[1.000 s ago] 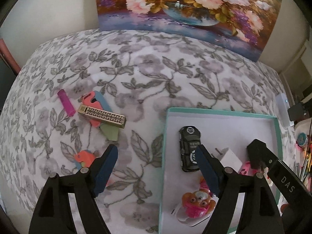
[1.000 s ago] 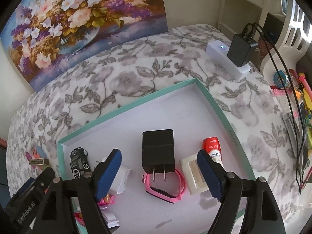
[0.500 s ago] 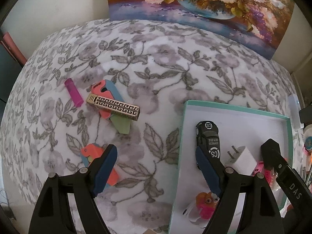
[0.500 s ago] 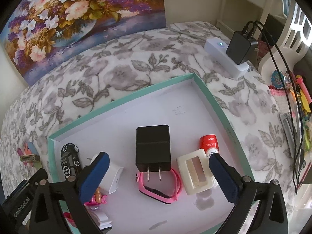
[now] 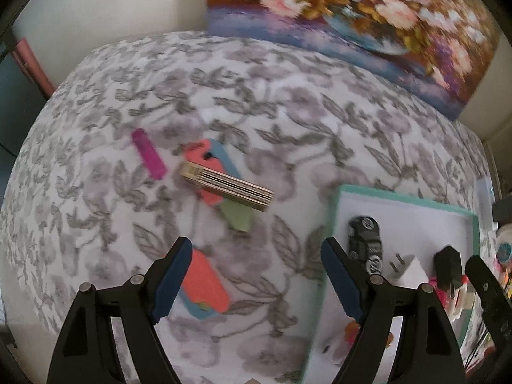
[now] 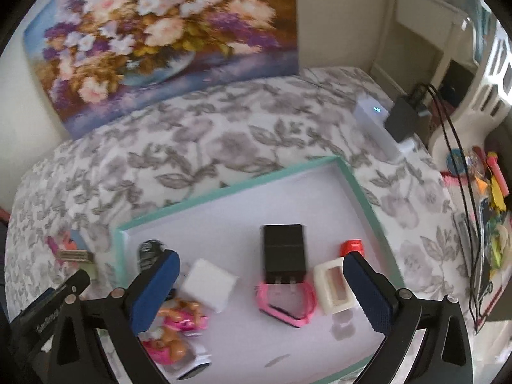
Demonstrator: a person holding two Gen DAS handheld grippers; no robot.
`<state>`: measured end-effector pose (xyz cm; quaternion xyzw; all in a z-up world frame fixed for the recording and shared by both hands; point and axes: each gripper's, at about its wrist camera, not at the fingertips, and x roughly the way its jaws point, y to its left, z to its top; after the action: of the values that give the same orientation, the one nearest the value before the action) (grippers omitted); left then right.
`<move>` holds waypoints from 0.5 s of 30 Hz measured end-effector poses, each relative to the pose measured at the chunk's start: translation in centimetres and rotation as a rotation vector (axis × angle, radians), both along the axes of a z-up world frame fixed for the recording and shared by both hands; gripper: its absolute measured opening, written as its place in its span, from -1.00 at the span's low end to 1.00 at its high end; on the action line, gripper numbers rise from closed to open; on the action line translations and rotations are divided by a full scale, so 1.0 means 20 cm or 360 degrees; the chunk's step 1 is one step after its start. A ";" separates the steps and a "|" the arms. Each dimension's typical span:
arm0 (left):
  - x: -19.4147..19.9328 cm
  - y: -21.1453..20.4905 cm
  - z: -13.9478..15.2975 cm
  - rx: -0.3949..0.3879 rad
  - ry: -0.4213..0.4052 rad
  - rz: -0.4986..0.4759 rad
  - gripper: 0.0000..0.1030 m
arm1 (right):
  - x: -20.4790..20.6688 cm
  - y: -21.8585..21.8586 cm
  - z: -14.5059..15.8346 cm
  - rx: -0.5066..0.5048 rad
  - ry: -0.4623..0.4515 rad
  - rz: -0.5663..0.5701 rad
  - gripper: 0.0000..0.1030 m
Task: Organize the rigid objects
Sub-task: 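Move both tools back over the remaining pile of items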
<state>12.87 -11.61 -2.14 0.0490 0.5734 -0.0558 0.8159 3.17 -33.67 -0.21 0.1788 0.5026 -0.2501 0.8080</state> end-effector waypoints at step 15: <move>0.12 0.62 0.14 0.0042 -0.0105 0.0310 0.61 | 0.20 0.42 -0.03 0.0038 -0.0007 0.0261 1.00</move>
<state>15.24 0.69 0.64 0.0056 0.5490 0.0328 0.8352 7.09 -25.21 -0.75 0.1472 0.5168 -0.1767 0.8246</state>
